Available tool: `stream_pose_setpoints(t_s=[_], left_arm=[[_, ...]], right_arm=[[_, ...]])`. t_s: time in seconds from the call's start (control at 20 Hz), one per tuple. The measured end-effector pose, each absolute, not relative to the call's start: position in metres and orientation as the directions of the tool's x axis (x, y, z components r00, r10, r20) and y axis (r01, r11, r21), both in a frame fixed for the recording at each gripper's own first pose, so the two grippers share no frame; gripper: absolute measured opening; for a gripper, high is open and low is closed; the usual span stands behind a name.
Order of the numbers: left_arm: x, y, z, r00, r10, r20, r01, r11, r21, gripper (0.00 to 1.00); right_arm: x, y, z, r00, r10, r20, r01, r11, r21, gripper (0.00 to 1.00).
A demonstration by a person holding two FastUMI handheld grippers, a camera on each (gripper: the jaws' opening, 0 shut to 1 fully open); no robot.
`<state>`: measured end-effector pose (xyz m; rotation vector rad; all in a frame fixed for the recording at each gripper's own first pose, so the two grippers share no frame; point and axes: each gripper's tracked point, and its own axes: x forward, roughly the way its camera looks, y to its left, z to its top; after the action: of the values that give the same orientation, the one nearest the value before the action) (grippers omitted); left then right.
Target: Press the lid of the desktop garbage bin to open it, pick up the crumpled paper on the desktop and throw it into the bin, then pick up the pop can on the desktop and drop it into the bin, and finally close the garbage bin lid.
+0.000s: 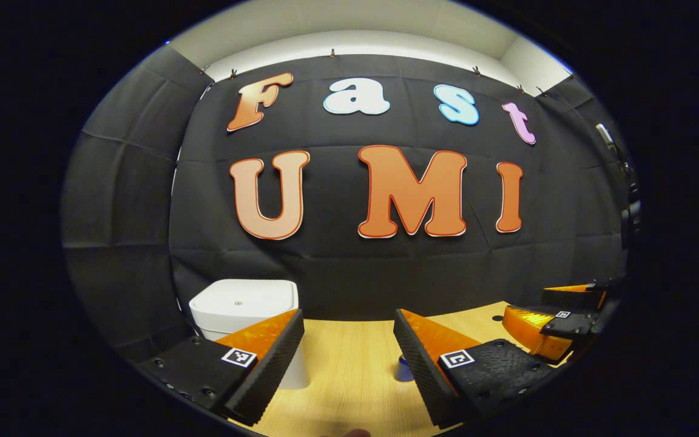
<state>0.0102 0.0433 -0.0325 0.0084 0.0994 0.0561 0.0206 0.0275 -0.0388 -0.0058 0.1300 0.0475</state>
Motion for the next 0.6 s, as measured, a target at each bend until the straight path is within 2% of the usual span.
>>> stream_pose_setpoints(t_s=[0.1, 0.35, 0.6], left_arm=[[0.013, 0.047, -0.034, 0.993, 0.060, -0.097, -0.059, 0.998, 0.011, 0.94], [0.026, 0.095, -0.012, 0.987, 0.160, -0.022, -0.158, 0.985, 0.072, 0.94], [0.048, 0.165, 0.011, 0.966, 0.256, 0.044, -0.259, 0.959, 0.116, 0.94]], right_arm=[[0.022, 0.028, -0.038, 0.991, 0.049, -0.121, -0.051, 0.999, -0.014, 0.95], [0.030, 0.025, -0.030, 0.997, 0.038, -0.071, -0.042, 0.998, -0.051, 0.95], [0.037, 0.027, -0.036, 0.995, 0.041, -0.088, -0.046, 0.997, -0.055, 0.94]])
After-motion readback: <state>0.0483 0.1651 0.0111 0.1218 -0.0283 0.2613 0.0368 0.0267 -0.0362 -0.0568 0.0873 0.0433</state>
